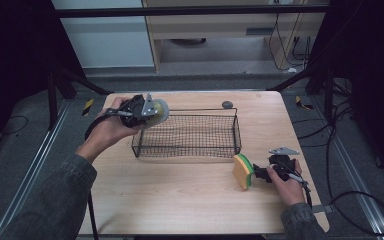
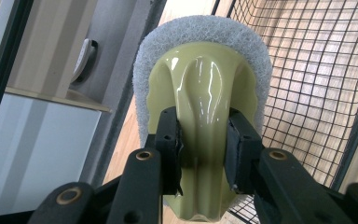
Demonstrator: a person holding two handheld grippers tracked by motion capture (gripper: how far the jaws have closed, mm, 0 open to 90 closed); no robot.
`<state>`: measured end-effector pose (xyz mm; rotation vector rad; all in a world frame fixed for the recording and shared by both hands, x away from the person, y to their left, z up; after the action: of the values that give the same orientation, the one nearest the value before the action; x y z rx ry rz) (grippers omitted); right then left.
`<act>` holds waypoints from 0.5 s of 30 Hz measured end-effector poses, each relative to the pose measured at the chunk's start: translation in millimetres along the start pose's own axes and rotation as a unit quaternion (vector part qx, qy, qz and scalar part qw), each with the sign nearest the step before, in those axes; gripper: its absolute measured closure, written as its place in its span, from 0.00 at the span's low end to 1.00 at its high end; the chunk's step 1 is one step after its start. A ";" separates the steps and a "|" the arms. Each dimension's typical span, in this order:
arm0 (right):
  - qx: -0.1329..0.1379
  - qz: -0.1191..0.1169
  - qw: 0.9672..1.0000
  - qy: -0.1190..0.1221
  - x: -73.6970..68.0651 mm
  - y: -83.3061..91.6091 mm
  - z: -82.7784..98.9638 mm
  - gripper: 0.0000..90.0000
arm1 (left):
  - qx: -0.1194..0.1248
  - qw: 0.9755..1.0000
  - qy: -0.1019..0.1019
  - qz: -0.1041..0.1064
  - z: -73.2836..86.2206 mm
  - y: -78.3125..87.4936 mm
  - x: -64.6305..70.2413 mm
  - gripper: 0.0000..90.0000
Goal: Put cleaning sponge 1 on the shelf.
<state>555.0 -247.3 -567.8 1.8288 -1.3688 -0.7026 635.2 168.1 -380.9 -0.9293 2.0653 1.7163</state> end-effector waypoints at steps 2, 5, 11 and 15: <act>0.000 0.000 1.000 0.000 0.1 0.0 0.0 0.01 | 0.000 1.000 -0.001 0.002 -0.6 -0.9 0.5 0.77; 0.000 0.000 1.000 0.000 0.0 0.0 0.0 0.01 | -0.001 1.000 -0.006 0.003 -0.9 -3.5 1.1 0.77; 0.000 0.000 1.000 0.000 0.0 0.0 0.1 0.01 | -0.013 0.999 -0.027 0.014 -0.9 -11.3 4.1 0.77; 0.000 0.000 1.000 0.000 -0.1 0.0 0.0 0.01 | -0.016 0.999 -0.034 0.019 -0.4 -13.7 6.4 0.77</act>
<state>554.9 -247.3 -567.8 1.8287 -1.3687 -0.7032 639.3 164.9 -395.0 -0.8347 2.0311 1.7802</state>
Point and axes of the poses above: each handheld gripper's, and its own axes: y roughly backward along the jaws, z roughly out of its underside, x roughly to its right, the point moved 8 cm from there along -y, roughly forward along the jaws, and after that the axes turned 11 degrees about -x, right-handed, at the moved point
